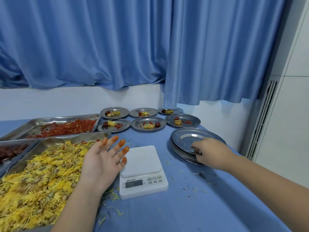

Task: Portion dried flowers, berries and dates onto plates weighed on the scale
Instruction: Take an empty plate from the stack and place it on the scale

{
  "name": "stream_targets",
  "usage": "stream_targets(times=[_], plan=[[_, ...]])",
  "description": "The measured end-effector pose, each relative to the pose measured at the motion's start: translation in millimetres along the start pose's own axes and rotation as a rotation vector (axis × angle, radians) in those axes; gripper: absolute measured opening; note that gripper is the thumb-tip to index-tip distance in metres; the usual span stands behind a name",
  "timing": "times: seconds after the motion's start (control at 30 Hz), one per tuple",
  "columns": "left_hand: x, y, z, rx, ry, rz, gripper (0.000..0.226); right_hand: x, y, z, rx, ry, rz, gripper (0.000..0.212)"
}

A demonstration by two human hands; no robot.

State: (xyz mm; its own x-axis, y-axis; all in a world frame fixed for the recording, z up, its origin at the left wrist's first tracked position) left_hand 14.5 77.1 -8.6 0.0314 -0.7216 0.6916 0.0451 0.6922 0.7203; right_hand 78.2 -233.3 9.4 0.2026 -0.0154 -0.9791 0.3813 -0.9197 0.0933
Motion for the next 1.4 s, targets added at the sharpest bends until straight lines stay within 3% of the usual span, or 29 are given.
stream_targets(times=[0.3, 0.43, 0.5, 0.67, 0.87, 1.2, 1.4], plan=[[-2.0, -0.5, -0.4, 0.003, 0.000, -0.006, 0.028, -13.7, 5.1, 5.7, -0.031, 0.160, 0.051, 0.016], [-3.7, 0.5, 0.2, 0.025, 0.021, 0.008, 0.028, -29.9, -3.3, 12.1, -0.091, 0.472, 0.166, 0.010], [-5.4, 2.3, 0.3, 0.055, 0.038, 0.017, 0.028, -36.0, -12.5, 15.9, -0.164, 0.640, 0.141, 0.018], [-11.7, 8.6, 1.2, 0.160, 0.122, 0.071, 0.026, -31.1, -54.6, 17.1, -0.336, 0.825, 0.025, 0.014], [-17.1, 12.6, 2.6, 0.231, 0.175, 0.152, 0.027, 0.2, -109.7, 9.6, -0.525, 0.833, -0.009, 0.016], [-15.4, 11.7, 3.8, 0.235, 0.160, 0.127, 0.026, 26.8, -120.8, -5.2, -0.561, 0.708, -0.111, 0.028], [-14.5, 11.7, 5.1, 0.235, 0.175, 0.126, 0.027, 23.9, -114.0, 11.5, -0.571, 0.596, -0.242, 0.016]])
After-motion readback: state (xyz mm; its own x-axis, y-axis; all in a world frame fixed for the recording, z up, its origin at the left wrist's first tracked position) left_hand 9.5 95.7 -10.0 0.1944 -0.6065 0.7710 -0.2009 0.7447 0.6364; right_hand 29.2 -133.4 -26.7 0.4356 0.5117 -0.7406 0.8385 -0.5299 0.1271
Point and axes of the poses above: each hand's wrist, its own z-axis away from the middle knuckle, its own x-axis out of the palm, y = z × x, the point moved 3 cm from there along -z, towards the middle knuckle, and after that the axes turned 3 degrees about -x, right-handed, at the moved point
